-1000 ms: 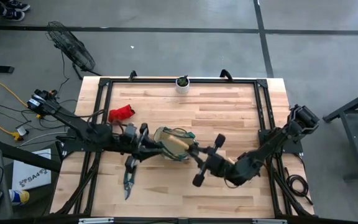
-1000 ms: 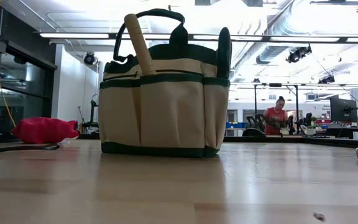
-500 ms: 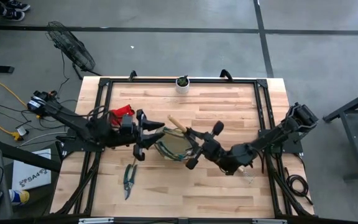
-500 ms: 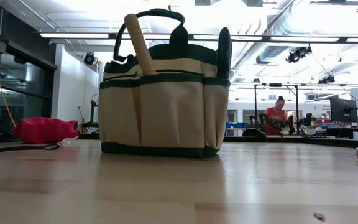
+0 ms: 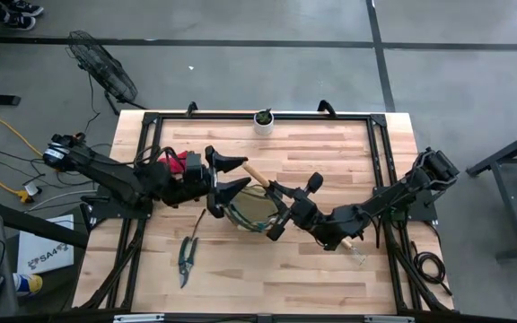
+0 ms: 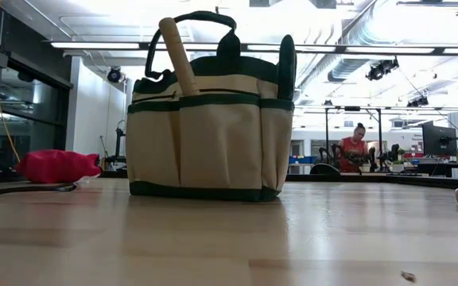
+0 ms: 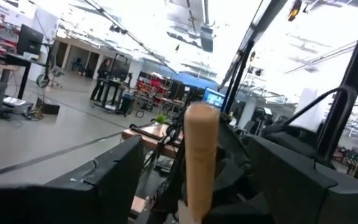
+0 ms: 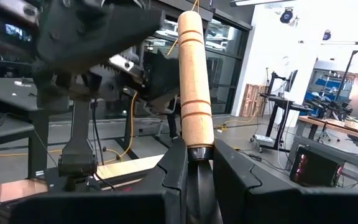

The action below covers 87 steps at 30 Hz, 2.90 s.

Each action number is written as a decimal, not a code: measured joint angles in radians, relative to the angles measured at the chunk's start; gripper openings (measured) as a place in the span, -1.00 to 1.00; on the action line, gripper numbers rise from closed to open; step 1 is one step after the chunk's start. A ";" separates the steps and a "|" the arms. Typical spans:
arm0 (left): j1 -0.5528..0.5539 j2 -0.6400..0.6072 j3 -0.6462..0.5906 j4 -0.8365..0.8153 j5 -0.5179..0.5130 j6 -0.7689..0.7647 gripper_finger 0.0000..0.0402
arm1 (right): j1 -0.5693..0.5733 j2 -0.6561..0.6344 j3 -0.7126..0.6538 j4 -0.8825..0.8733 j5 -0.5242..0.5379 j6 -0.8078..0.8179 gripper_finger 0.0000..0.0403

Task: Pick & Place Garden tools in Gardening bag
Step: Put the brown trowel into the gardening bag

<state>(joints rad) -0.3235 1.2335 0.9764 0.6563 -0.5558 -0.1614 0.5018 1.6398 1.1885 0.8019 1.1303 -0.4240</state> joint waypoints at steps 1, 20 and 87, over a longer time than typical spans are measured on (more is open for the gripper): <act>0.003 0.000 0.001 0.000 0.000 0.000 0.43 | 0.000 0.000 0.000 -0.001 0.001 0.000 -0.79; 0.003 0.000 0.013 0.000 -0.004 -0.023 0.21 | -0.001 0.000 0.000 -0.012 -0.006 0.000 -0.79; 0.002 0.050 0.012 0.042 0.017 -0.046 -0.69 | 0.026 0.000 0.001 -0.068 -0.024 -0.051 -0.37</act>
<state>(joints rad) -0.3210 1.2835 0.9882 0.6979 -0.5388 -0.2073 0.5282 1.6398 1.1892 0.7340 1.1063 -0.4748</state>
